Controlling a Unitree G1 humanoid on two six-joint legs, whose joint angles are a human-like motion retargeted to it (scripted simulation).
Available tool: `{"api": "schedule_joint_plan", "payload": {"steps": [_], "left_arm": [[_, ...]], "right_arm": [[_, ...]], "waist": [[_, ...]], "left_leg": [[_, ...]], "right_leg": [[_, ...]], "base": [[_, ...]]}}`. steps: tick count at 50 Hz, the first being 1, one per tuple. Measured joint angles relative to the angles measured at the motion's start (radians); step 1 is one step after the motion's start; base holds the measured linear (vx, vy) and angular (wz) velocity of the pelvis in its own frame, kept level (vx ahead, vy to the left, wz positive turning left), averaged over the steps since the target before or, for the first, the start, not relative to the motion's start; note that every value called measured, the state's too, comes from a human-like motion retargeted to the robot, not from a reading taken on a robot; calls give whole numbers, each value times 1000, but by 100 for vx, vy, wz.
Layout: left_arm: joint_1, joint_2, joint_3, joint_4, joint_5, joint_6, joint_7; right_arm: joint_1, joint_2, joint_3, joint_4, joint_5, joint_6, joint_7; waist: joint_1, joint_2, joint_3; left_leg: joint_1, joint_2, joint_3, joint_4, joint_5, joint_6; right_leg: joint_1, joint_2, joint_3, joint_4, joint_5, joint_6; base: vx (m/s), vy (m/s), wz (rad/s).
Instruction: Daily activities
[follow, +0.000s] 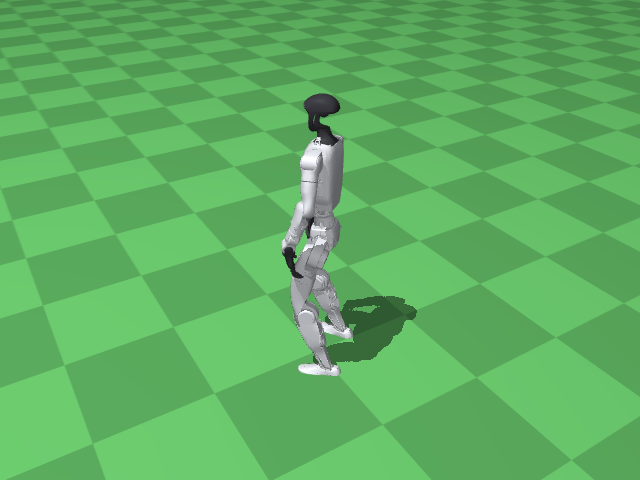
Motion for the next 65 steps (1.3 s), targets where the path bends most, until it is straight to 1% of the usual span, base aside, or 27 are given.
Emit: {"api": "schedule_joint_plan", "payload": {"steps": [2,3,5,7,10,13,15,17,20,24,27,30,33,37,45,48,53,55,60,63,65], "left_arm": [[-6,80,49,-153,-20,-21,15],[-1,150,91,-291,-40,-17,9],[-14,224,160,-465,-58,-42,48],[-38,311,266,-683,-74,-55,111],[-119,384,422,-954,-56,-59,259],[-239,374,500,-1138,1,-60,396],[-327,334,513,-1233,45,-49,462],[-410,269,485,-1294,83,-30,494],[-488,150,407,-1321,115,6,493],[-508,8,312,-1259,105,54,453],[-478,-52,291,-1213,101,78,419],[-450,-66,317,-1204,108,91,389],[-438,-63,352,-1226,105,92,351],[-418,-60,392,-1271,109,93,313],[-371,-72,403,-1333,95,116,249],[-381,-78,414,-1358,114,117,266],[-412,-72,437,-1384,172,123,317],[-394,-67,421,-1369,176,131,316],[-310,-48,342,-1291,119,148,287],[-370,-20,372,-1321,121,141,304],[-477,-4,432,-1348,145,143,329]], "right_arm": [[11,-43,-51,-35,21,-4,-16],[14,-76,-88,-76,29,-6,-13],[36,-115,-139,-122,29,-7,-29],[55,-161,-210,-203,20,-10,-42],[88,-207,-309,-346,9,-9,-69],[98,-224,-382,-525,9,-9,-105],[80,-230,-428,-676,16,-8,-125],[29,-232,-467,-847,27,-3,-135],[-114,-221,-513,-1118,31,10,-155],[-439,-155,-536,-1428,-50,62,-200],[-638,-94,-547,-1552,-157,102,-207],[-720,-60,-579,-1612,-250,130,-183],[-717,-47,-611,-1648,-302,136,-138],[-679,-36,-639,-1687,-322,134,-71],[-676,2,-611,-1686,-333,145,-21],[-616,12,-593,-1653,-282,146,-12],[-486,15,-582,-1659,-196,117,-12],[-490,19,-583,-1699,-199,104,-36],[-628,20,-553,-1794,-255,90,-109],[-592,-10,-521,-1738,-205,92,-71],[-489,-54,-516,-1670,-89,86,-6]], "waist": [[4,4,-10],[9,6,-16],[13,10,-18],[18,14,-10],[14,16,2],[-10,6,5],[-31,-3,11],[-49,-12,20],[-65,-25,32],[-69,-30,57],[-69,-29,80],[-71,-21,100],[-64,-11,114],[-42,-2,124],[-2,-2,139],[1,-1,141],[-13,2,134],[-22,3,132],[-32,-6,135],[-31,-5,126],[-29,9,123]], "left_leg": [[-18,-7,3,-15,8,3],[-20,-11,5,-57,28,4],[-31,-21,8,-58,32,4],[-39,-29,11,-79,44,1],[-48,-42,18,-107,62,-3],[-64,-58,28,-103,69,-3],[-79,-67,34,-95,71,-1],[-96,-73,41,-81,70,3],[-125,-74,51,-41,59,9],[-164,-51,70,41,25,10],[-188,-29,78,103,-2,8],[-205,-10,79,135,-15,0],[-214,5,72,138,-14,-6],[-224,15,63,144,-11,-8],[-235,19,54,138,-1,-11],[-238,17,50,126,11,-19],[-251,13,36,129,16,-26],[-260,13,30,141,11,-27],[-269,23,28,143,10,-22],[-266,27,28,118,22,-23],[-240,26,28,46,59,-28]], "right_leg": [[-24,-8,-1,2,1,6],[-37,-7,-3,-18,12,7],[-53,-21,-2,-4,11,12],[-68,-28,-1,-6,14,16],[-92,-42,2,-3,20,19],[-118,-62,12,20,18,26],[-138,-74,21,33,17,30],[-157,-81,31,45,18,35],[-183,-84,50,66,23,39],[-210,-65,76,93,30,34],[-224,-47,90,118,32,29],[-231,-31,90,122,37,31],[-227,-15,79,102,50,35],[-224,-9,62,90,59,36],[-223,-10,37,77,64,24],[-223,-12,27,65,66,26],[-226,-17,11,63,61,29],[-232,-18,10,71,57,29],[-232,-8,3,58,70,24],[-225,-1,-5,28,83,29],[-199,7,-19,-41,110,34]], "base": [[0,0,0],[0,0,0],[0,0,0],[0,0,0],[0,0,0],[0,0,0],[0,0,0],[0,0,0],[-6,4,-11],[-6,2,-25],[-5,1,-21],[0,0,0],[0,0,0],[0,0,0],[0,0,0],[0,0,0],[0,0,0],[0,0,0],[0,0,0],[0,0,0],[0,0,0]]}}
